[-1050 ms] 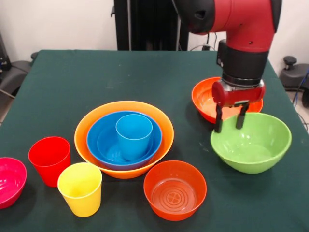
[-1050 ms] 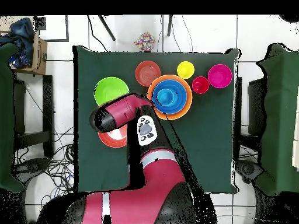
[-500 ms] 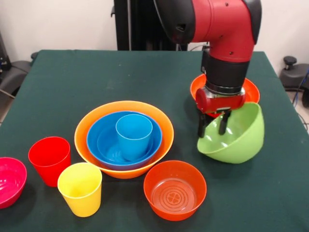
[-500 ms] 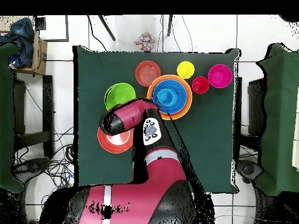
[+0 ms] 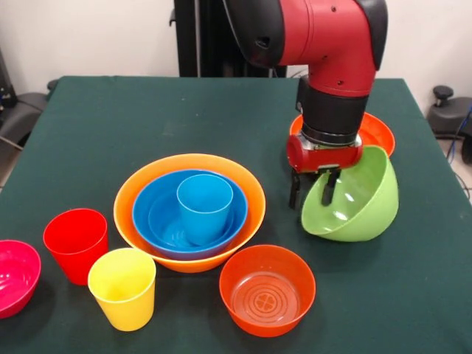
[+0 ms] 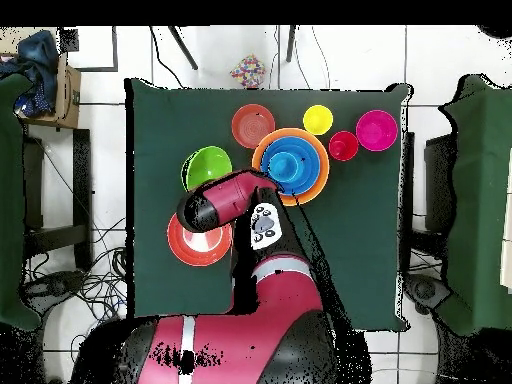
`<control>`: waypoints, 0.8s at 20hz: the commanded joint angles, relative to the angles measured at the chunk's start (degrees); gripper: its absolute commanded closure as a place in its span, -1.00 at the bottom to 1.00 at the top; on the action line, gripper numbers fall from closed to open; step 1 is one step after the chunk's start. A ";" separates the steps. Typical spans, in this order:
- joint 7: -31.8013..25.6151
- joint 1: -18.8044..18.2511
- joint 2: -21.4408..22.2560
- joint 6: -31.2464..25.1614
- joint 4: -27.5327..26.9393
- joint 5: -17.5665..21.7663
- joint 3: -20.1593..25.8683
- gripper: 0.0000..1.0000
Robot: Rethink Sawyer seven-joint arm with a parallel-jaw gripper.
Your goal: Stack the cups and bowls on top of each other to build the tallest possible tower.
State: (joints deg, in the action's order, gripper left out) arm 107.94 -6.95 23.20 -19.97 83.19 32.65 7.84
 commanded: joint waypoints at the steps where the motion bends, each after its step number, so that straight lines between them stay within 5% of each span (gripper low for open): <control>1: -3.19 -2.26 2.45 -3.46 2.19 -0.11 5.48 -1.00; 10: -4.77 -4.88 5.29 -6.01 4.14 -1.78 8.84 -1.00; 16: -3.40 -3.51 2.52 -5.41 1.31 -0.75 7.70 -1.00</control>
State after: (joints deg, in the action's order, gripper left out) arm 107.94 -10.69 28.33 -20.00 84.42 31.49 10.77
